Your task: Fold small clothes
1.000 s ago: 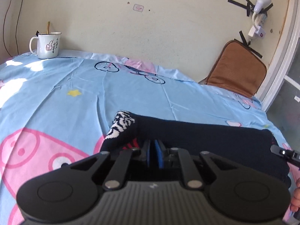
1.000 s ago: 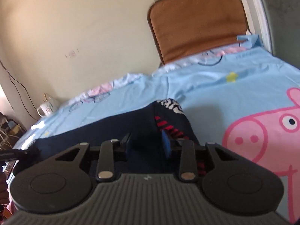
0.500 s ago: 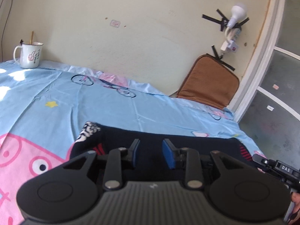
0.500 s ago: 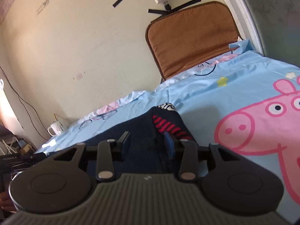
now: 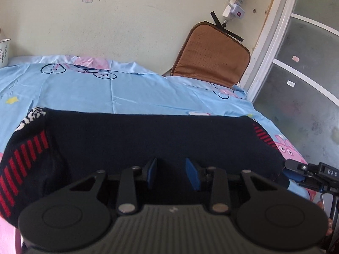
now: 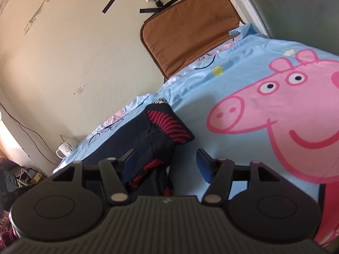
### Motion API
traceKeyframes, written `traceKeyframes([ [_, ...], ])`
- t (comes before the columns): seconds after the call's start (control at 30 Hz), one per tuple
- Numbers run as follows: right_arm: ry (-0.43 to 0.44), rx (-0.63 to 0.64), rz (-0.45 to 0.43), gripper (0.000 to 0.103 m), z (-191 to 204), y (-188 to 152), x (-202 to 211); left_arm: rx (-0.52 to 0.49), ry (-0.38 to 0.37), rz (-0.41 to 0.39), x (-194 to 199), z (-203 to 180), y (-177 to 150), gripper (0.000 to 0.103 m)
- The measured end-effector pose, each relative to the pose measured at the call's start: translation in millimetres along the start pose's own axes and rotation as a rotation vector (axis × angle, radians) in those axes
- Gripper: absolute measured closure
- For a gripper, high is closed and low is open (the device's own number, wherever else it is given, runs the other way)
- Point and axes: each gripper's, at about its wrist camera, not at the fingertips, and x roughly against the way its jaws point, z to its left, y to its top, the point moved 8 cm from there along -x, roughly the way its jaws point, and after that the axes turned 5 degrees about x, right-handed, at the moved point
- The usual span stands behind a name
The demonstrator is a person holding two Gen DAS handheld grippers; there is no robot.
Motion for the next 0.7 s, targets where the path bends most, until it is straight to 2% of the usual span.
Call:
traceKeyframes([
  [0.03, 0.007, -0.006, 0.021, 0.039, 1, -4, -6, -0.006, 0.002, -0.006, 0, 0, -1, 0.071],
  [0.17, 0.008, 0.001, -0.022, 0.031, 8, -9, -11, -0.031, -0.005, -0.027, 3, -3, -3, 0.066],
  [0.23, 0.002, 0.006, -0.035, 0.030, 10, -9, -13, -0.033, -0.026, -0.026, 3, -5, -3, 0.058],
  [0.33, -0.004, 0.013, -0.050, 0.029, 13, -10, -15, -0.039, -0.045, -0.028, 3, -7, -3, 0.052],
  [0.7, 0.000, 0.005, -0.042, 0.029, 15, -11, -14, -0.026, -0.060, -0.026, 2, -5, -2, 0.051],
])
